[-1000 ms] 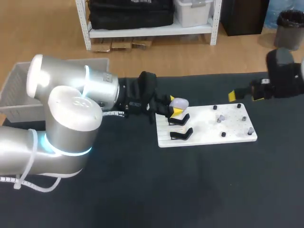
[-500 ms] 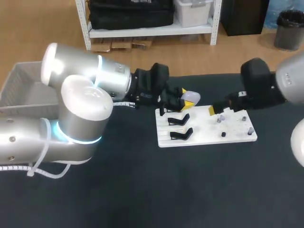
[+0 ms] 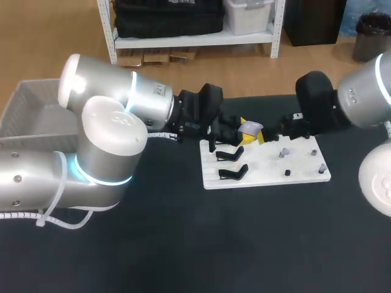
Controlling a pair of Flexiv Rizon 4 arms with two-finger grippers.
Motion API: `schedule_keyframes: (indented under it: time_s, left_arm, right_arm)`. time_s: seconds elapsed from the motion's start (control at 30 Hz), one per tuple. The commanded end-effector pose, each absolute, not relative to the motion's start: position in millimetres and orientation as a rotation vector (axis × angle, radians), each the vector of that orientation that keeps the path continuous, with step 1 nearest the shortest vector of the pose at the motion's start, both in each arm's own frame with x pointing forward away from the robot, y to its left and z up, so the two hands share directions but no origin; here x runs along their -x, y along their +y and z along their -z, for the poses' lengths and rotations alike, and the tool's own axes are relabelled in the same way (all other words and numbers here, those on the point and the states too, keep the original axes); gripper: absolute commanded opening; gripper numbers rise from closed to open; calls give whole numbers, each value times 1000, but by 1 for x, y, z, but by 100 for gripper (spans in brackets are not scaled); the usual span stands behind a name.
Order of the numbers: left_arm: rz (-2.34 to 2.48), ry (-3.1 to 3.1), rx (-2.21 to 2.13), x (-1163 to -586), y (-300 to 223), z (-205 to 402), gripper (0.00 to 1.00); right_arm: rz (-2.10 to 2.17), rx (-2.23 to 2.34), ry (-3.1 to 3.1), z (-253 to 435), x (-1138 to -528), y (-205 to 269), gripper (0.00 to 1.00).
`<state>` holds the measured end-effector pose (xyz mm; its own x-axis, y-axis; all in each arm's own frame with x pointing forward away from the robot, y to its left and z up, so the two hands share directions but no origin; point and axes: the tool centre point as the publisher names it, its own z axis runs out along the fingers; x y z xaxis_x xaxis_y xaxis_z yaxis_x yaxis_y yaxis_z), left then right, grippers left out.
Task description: Pick up each earbud case from the left stands, insert the matching earbuds, close the lid, and place the case in the box.
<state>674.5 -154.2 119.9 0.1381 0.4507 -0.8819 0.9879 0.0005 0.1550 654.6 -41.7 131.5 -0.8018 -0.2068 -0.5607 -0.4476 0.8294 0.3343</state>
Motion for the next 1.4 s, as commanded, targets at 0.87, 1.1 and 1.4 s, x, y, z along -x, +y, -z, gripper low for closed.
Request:
schedule_keyframes:
  time_s: [0.87,1.1,1.4]
  left_arm:
    - [953,1303,-1384,-665,-125,-127,0]
    - [1022,1231,-1288,-661,-122,-145,0]
    - [1120,1215,-1243,-659,-124,-155,0]
  right_arm:
    - [-448,473,2488,-138,-655,-93,100]
    - [-256,543,2560,-125,-647,-118,100]
    - [88,617,2596,-93,-631,-151,100]
